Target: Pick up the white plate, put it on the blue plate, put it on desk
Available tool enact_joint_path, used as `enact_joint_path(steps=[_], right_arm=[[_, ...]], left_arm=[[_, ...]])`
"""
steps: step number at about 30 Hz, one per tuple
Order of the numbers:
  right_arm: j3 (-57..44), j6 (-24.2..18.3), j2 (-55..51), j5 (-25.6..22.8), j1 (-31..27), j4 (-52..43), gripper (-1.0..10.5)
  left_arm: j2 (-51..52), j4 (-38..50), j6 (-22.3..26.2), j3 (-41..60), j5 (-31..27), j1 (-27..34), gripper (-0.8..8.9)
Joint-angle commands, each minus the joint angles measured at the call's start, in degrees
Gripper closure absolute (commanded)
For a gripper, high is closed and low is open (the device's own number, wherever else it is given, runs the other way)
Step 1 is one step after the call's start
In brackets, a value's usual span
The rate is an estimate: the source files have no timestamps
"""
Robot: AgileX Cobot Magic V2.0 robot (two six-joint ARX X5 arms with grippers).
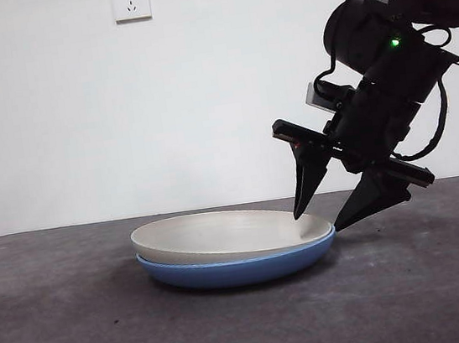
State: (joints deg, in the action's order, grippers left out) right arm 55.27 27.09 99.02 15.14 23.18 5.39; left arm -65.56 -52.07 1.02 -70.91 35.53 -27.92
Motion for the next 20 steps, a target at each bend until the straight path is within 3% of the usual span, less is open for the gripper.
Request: enact_joint_path(steps=[1,7,12,20], right_arm=[[1.11,0.22,-1.05,-0.2,0.22,-0.15,6.7],[1.11,-2.89,-7.63,-0.24,-0.07,2.19,6.7],[1.11,-8.61,-15.65,0.61,-0.07,9.38,6.7],[1.11,-16.31,-28.98,6.99,-0.04,24.2,6.7]], left_arm=[[-0.35,0.52,1.16,-0.48,0.26,-0.33,5.64],[-0.35,0.57,1.16,-0.48,0.26,-0.33,5.64],[-0.35,0.57,1.16,-0.48,0.26,-0.33,5.64],[-0.35,0.59,1.16,-0.48,0.26,-0.33,5.64]])
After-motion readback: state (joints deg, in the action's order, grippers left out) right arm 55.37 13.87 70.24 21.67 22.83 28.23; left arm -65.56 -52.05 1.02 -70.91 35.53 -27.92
